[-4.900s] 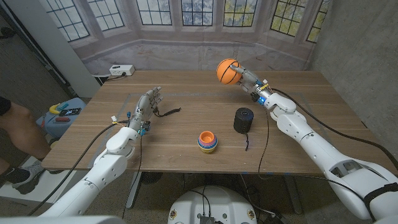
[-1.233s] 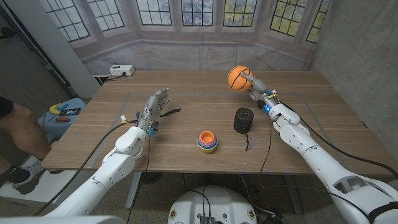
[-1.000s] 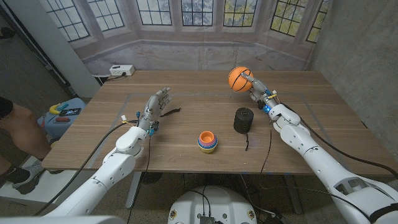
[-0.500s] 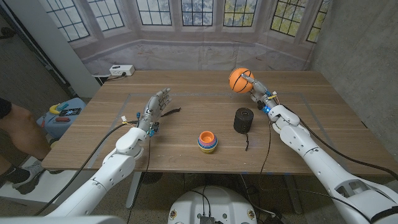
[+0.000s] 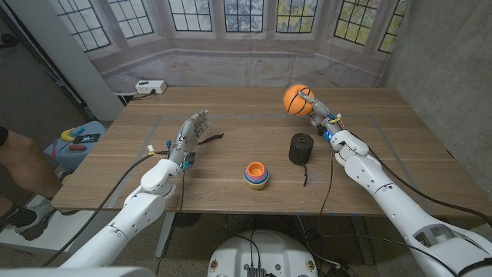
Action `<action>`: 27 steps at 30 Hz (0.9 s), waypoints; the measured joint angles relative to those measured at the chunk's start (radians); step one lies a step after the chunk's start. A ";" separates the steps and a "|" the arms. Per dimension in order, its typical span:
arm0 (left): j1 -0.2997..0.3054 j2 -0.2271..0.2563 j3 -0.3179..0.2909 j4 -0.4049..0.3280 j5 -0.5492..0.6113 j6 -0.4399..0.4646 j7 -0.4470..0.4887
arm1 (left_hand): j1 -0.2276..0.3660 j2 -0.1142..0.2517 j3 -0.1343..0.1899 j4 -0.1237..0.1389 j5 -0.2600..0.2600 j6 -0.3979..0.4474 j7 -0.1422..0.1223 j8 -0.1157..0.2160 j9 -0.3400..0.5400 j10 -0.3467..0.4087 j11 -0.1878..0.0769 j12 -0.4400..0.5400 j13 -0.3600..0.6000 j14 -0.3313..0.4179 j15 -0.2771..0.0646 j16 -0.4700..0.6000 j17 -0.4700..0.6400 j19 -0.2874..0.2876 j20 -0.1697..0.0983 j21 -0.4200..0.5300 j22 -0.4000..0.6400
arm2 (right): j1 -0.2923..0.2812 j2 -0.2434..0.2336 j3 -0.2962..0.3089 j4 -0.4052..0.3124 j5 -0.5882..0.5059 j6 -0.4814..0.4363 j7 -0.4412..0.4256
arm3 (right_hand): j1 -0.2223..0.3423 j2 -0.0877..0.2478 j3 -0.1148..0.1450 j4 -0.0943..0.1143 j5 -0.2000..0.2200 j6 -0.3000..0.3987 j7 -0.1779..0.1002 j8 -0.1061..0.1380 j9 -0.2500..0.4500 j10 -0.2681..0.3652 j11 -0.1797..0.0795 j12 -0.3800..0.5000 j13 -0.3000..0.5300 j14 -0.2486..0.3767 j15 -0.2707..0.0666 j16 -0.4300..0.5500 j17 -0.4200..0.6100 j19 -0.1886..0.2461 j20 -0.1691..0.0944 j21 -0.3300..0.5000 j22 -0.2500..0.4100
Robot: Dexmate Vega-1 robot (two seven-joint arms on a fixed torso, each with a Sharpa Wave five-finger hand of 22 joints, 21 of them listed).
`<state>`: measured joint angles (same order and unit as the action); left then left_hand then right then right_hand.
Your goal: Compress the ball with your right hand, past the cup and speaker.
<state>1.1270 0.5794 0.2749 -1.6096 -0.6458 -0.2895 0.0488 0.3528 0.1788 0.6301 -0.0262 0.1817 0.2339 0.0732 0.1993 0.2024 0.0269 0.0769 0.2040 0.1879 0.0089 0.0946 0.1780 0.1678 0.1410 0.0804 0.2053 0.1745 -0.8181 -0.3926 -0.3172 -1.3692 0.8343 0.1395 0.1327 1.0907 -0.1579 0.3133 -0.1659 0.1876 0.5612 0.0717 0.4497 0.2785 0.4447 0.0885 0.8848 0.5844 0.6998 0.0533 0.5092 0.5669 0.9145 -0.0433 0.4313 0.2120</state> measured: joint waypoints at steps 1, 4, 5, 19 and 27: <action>0.003 0.001 -0.002 -0.002 -0.001 0.000 0.000 | 0.000 0.000 0.000 0.000 0.000 0.000 0.000 0.000 0.000 0.000 0.000 0.000 0.000 0.000 0.000 0.000 0.000 0.000 0.000 0.000 0.000 | -0.001 0.001 0.000 -0.002 0.000 -0.002 -0.004 | 0.001 -0.001 0.000 0.000 0.000 0.003 0.002 0.004 0.000 0.000 0.000 0.000 -0.001 0.000 0.000 0.000 0.000 0.002 -0.002 0.006 0.000; 0.012 0.006 -0.007 -0.010 -0.004 0.001 0.001 | 0.000 0.000 0.000 0.000 0.000 0.000 0.000 0.000 0.000 0.000 0.000 0.000 0.000 0.000 0.000 0.000 0.000 0.000 0.000 0.000 0.000 | -0.002 0.002 0.000 -0.007 0.000 -0.009 -0.022 | 0.011 -0.011 0.000 0.000 0.000 0.014 0.001 0.010 -0.004 0.006 -0.002 0.008 -0.002 0.017 -0.001 0.000 0.000 0.009 -0.001 0.022 0.002; 0.015 0.008 -0.010 -0.013 -0.004 0.001 0.001 | 0.000 0.000 0.000 0.000 0.000 0.000 0.000 0.000 0.000 0.000 0.000 0.000 0.000 0.000 0.000 0.000 0.000 0.000 0.000 0.000 0.000 | -0.002 0.002 0.000 -0.007 0.000 -0.012 -0.029 | 0.014 -0.014 0.000 0.000 -0.003 0.020 -0.002 0.010 -0.005 0.008 -0.004 0.008 -0.003 0.023 0.001 0.000 0.000 0.012 0.002 0.026 0.004; 0.036 0.027 -0.032 -0.028 -0.023 0.010 -0.003 | 0.000 0.000 0.000 0.000 0.000 0.000 0.000 0.000 0.000 0.000 0.000 0.000 0.000 0.000 0.000 0.000 0.000 0.000 0.000 0.000 0.000 | -0.007 0.022 -0.005 -0.032 0.002 -0.042 -0.086 | 0.063 -0.063 0.000 0.000 -0.007 0.066 -0.002 0.036 -0.012 0.048 -0.002 0.032 -0.005 0.068 0.007 -0.004 0.000 0.018 0.007 0.092 0.018; 0.040 0.029 -0.040 -0.031 -0.029 0.010 -0.007 | 0.000 0.000 0.000 0.000 0.000 0.000 0.000 0.000 0.000 0.000 0.000 0.000 0.000 0.006 0.006 0.000 0.000 0.000 0.000 0.000 0.000 | 0.001 0.034 -0.009 -0.022 0.007 -0.047 -0.094 | 0.069 -0.069 0.000 0.000 -0.008 0.068 -0.004 0.036 -0.012 0.048 -0.002 0.030 -0.011 0.073 0.009 -0.039 0.040 0.019 0.006 0.108 0.025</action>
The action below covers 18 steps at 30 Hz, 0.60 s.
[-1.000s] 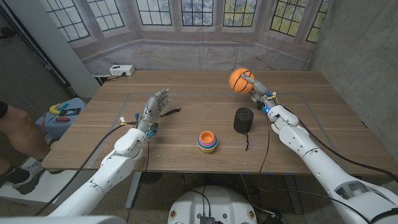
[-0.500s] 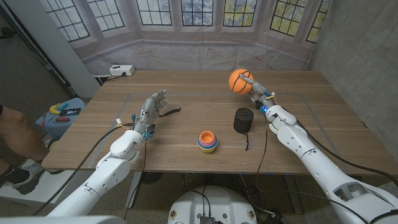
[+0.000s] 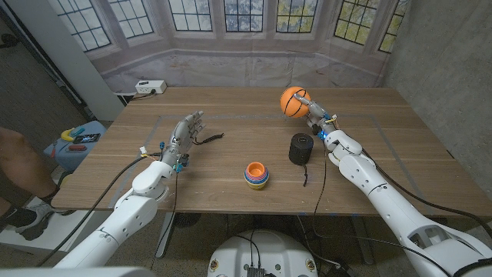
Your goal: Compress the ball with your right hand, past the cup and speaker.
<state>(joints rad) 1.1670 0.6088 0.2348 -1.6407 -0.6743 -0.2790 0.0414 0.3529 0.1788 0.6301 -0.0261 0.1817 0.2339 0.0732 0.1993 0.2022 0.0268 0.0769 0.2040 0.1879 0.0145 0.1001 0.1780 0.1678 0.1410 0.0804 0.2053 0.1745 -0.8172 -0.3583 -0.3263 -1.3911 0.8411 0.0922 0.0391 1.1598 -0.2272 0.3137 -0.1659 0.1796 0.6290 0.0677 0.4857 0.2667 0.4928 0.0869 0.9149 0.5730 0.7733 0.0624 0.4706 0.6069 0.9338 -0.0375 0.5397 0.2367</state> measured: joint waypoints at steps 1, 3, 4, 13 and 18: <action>0.000 0.000 0.000 0.000 0.000 0.000 0.000 | 0.000 0.000 0.000 0.000 0.000 0.000 0.000 0.000 0.000 0.000 0.000 0.000 0.000 0.000 0.000 0.000 0.000 0.000 0.000 0.000 0.000 | 0.002 0.002 -0.001 0.002 0.000 0.000 0.000 | 0.000 0.000 0.000 0.000 0.000 0.000 0.000 0.000 0.000 0.000 0.000 -0.005 -0.001 0.001 0.000 -0.007 0.019 0.000 0.000 0.005 0.001; 0.000 0.000 -0.002 0.000 0.000 0.000 0.000 | 0.000 0.000 0.000 0.000 0.000 0.000 0.000 0.000 0.000 0.000 0.000 0.000 0.000 0.000 0.000 0.000 0.000 0.000 0.000 0.000 0.000 | 0.002 0.002 -0.001 0.003 0.002 -0.001 0.002 | 0.000 0.000 0.000 0.000 -0.003 -0.004 -0.004 0.000 0.000 0.002 -0.002 -0.016 -0.007 0.013 0.002 -0.020 0.022 -0.004 -0.004 0.009 0.003; 0.000 0.000 -0.002 0.000 0.000 0.000 0.000 | 0.000 0.000 0.000 0.000 0.000 0.000 0.000 0.000 0.000 0.000 0.000 0.000 0.000 0.000 0.000 0.000 0.000 0.000 0.000 0.000 0.000 | 0.002 0.002 -0.001 0.003 0.003 -0.001 0.004 | 0.000 0.000 0.000 0.000 -0.003 -0.006 -0.006 -0.002 0.000 0.002 -0.002 -0.018 -0.011 0.014 0.001 -0.026 0.022 -0.008 -0.008 0.014 0.003; -0.005 -0.001 -0.003 0.002 -0.006 0.000 -0.011 | 0.003 0.003 0.000 0.000 0.000 0.000 0.000 0.000 0.000 0.000 0.000 0.000 0.000 0.000 0.000 0.000 0.000 0.000 0.000 0.000 0.000 | 0.015 0.014 -0.003 0.021 0.009 -0.001 0.019 | -0.028 0.028 -0.038 0.038 -0.003 -0.016 -0.016 -0.024 -0.008 0.006 -0.013 -0.061 -0.049 0.008 -0.013 -0.079 0.029 -0.022 -0.022 0.031 -0.011; -0.018 -0.002 -0.003 0.012 -0.005 0.000 -0.017 | 0.012 0.012 0.009 -0.003 0.000 0.000 0.000 0.000 0.000 0.000 0.000 0.000 0.000 0.000 0.000 0.000 0.000 0.006 0.006 0.000 0.000 | 0.017 0.017 -0.003 0.023 0.011 0.002 0.026 | -0.048 0.048 -0.056 0.056 -0.004 -0.027 -0.027 -0.037 -0.013 -0.002 -0.020 -0.084 -0.069 -0.001 -0.021 -0.100 0.017 -0.031 -0.031 0.035 -0.020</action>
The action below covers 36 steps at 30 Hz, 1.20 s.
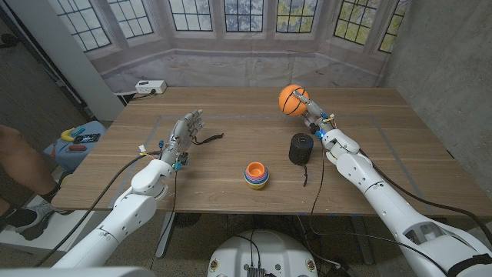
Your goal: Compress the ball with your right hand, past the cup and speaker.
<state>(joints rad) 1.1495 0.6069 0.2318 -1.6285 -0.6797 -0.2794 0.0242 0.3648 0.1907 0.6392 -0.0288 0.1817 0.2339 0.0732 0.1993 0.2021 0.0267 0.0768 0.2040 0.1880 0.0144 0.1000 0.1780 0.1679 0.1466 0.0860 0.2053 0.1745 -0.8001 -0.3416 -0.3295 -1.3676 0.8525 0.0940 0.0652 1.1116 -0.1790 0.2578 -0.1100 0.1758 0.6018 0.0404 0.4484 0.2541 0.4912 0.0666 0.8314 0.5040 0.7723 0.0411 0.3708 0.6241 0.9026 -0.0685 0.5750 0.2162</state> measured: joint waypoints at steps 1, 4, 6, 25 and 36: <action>-0.004 -0.001 0.001 0.004 0.001 0.000 -0.002 | 0.000 0.000 0.001 0.001 0.000 0.000 0.000 0.000 0.000 0.000 0.000 0.000 0.000 0.000 0.000 0.000 0.000 0.000 0.000 0.000 0.000 | 0.000 0.000 0.000 0.000 0.001 0.000 0.001 | 0.000 0.000 0.000 0.000 0.000 -0.003 -0.003 -0.004 0.000 0.000 0.000 -0.004 -0.002 0.000 0.000 0.000 0.000 -0.002 -0.002 0.001 -0.002; -0.014 -0.004 0.006 0.012 0.002 0.000 -0.007 | 0.000 0.000 0.005 -0.003 0.007 0.000 0.000 0.000 0.000 0.000 0.000 0.000 0.000 0.000 0.000 0.000 0.000 0.000 0.000 0.000 0.000 | 0.001 -0.001 0.000 0.000 0.002 0.000 0.005 | -0.001 0.001 -0.009 0.000 0.000 -0.007 -0.007 -0.005 0.000 -0.005 -0.005 -0.008 -0.009 -0.005 -0.005 -0.005 0.000 -0.006 -0.006 0.001 -0.003; -0.022 -0.007 0.009 0.019 0.002 0.000 -0.011 | 0.000 0.000 0.005 -0.003 0.007 0.000 0.000 0.000 0.000 0.000 0.000 0.000 0.000 0.000 0.000 0.000 0.000 0.000 0.000 0.000 0.000 | 0.001 -0.003 0.000 -0.002 0.003 0.000 0.007 | -0.007 0.007 -0.009 0.000 -0.003 -0.007 -0.007 -0.007 -0.001 -0.005 -0.005 -0.013 -0.011 -0.005 -0.005 -0.010 0.001 -0.007 -0.007 0.001 -0.007; -0.068 -0.029 0.033 0.063 0.001 -0.005 -0.037 | 0.004 -0.004 0.009 -0.007 0.007 0.000 0.000 0.000 0.000 0.000 0.000 0.000 0.000 0.000 0.000 0.000 0.000 0.000 0.000 0.000 0.000 | 0.005 -0.023 0.005 -0.021 0.021 -0.027 0.034 | -0.035 0.035 -0.033 0.000 -0.003 -0.040 0.000 -0.039 -0.008 -0.014 -0.018 -0.059 -0.045 -0.023 -0.023 -0.049 -0.007 -0.023 -0.023 0.006 -0.021; -0.072 -0.031 0.037 0.067 0.000 -0.007 -0.039 | 0.004 -0.004 0.009 -0.007 0.007 0.000 0.000 0.000 0.000 0.000 0.000 0.000 0.000 0.000 0.000 0.000 0.000 0.000 0.000 0.000 0.000 | 0.009 -0.029 0.005 -0.023 0.032 -0.041 0.055 | -0.041 0.041 -0.043 0.001 -0.002 -0.069 0.019 -0.056 -0.009 -0.021 -0.027 -0.089 -0.063 -0.038 -0.038 -0.084 -0.026 -0.036 -0.036 0.006 -0.027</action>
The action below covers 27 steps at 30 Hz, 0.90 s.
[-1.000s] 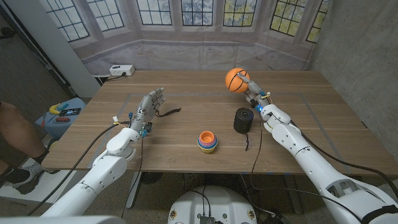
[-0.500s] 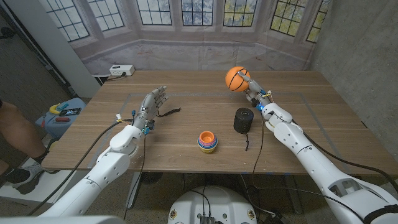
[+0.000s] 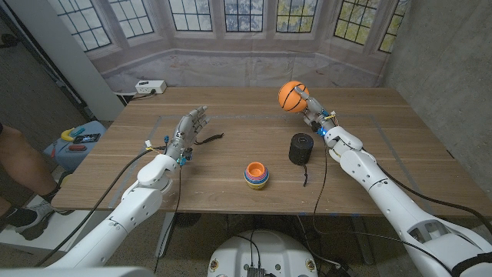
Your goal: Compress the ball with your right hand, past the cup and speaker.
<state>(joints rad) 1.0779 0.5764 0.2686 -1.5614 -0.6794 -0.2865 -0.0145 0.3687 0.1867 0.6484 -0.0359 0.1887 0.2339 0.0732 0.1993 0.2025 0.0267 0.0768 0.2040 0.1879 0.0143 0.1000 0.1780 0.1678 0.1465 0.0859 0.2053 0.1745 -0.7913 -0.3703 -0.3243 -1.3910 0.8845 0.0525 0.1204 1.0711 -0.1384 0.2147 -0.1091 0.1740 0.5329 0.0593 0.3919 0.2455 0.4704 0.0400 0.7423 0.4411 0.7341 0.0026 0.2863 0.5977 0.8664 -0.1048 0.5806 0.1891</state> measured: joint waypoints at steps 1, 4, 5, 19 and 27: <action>0.000 0.000 0.000 0.000 0.000 0.000 0.000 | 0.000 0.000 0.000 0.000 0.000 0.000 0.000 0.000 0.000 0.000 0.000 0.000 0.000 0.000 0.000 0.000 0.000 0.000 0.000 0.000 0.000 | 0.001 -0.001 0.000 0.000 0.002 -0.002 0.004 | -0.001 0.001 0.000 0.000 0.000 -0.009 0.002 -0.004 0.000 -0.002 -0.002 -0.005 -0.001 -0.005 -0.005 -0.005 -0.003 -0.001 -0.001 0.000 0.000; 0.000 0.000 0.000 -0.001 0.000 0.000 0.001 | 0.000 0.000 0.000 0.000 0.000 0.000 0.000 0.000 0.000 0.000 0.000 0.000 0.000 0.000 0.000 0.000 0.000 0.000 0.000 0.000 0.000 | 0.002 -0.001 0.000 0.000 0.005 -0.005 0.010 | -0.004 0.004 0.000 0.000 0.000 -0.018 0.007 -0.011 0.000 -0.005 -0.005 -0.016 -0.007 -0.008 -0.008 -0.014 -0.014 -0.003 0.001 -0.001 -0.001; 0.001 0.000 0.000 -0.002 0.000 0.000 0.001 | 0.000 0.000 0.000 0.000 0.000 0.000 0.000 0.000 0.000 0.000 0.000 0.000 0.000 0.000 0.000 0.000 0.000 0.000 0.000 0.000 0.000 | 0.004 -0.002 0.000 0.000 0.007 -0.007 0.015 | -0.007 0.007 0.000 0.000 0.000 -0.019 0.009 -0.011 -0.003 -0.007 -0.007 -0.019 -0.010 -0.010 -0.010 -0.020 -0.017 -0.007 0.002 -0.001 -0.001; 0.007 -0.003 0.003 -0.010 0.000 -0.001 0.008 | 0.000 0.000 0.000 0.000 0.000 0.000 0.000 0.000 0.000 0.004 0.004 0.000 0.000 0.000 0.000 0.000 0.000 0.000 0.000 0.000 0.000 | 0.008 -0.011 0.002 0.004 0.024 -0.024 0.046 | -0.018 0.018 -0.008 0.000 0.004 -0.046 0.024 -0.030 -0.004 -0.020 -0.008 -0.051 -0.027 -0.026 -0.030 -0.055 -0.043 -0.030 0.025 -0.001 -0.006; 0.010 -0.005 0.004 -0.012 0.000 -0.003 0.010 | 0.000 0.000 0.000 0.000 0.000 0.000 0.000 0.000 0.000 0.004 0.004 0.000 0.000 0.000 0.000 0.000 0.000 0.000 0.000 0.000 0.000 | 0.008 -0.009 0.005 0.015 0.036 -0.025 0.070 | -0.027 0.027 -0.020 0.009 0.004 -0.062 0.030 -0.038 -0.009 -0.034 0.003 -0.063 -0.034 -0.036 -0.041 -0.063 -0.052 -0.045 0.039 -0.009 -0.005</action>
<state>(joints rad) 1.0877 0.5719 0.2725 -1.5734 -0.6795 -0.2890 -0.0049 0.3687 0.1867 0.6483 -0.0358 0.1887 0.2339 0.0732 0.1992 0.2023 0.0304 0.0805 0.2040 0.1879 0.0143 0.0999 0.1780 0.1678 0.1464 0.0858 0.2053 0.1745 -0.7833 -0.3793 -0.3191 -1.3762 0.9200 0.0273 0.1903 1.0444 -0.1117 0.1943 -0.0997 0.1781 0.4710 0.0890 0.3543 0.2367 0.4365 0.0427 0.6798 0.4073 0.6977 -0.0379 0.2237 0.5459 0.8218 -0.0660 0.5720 0.1840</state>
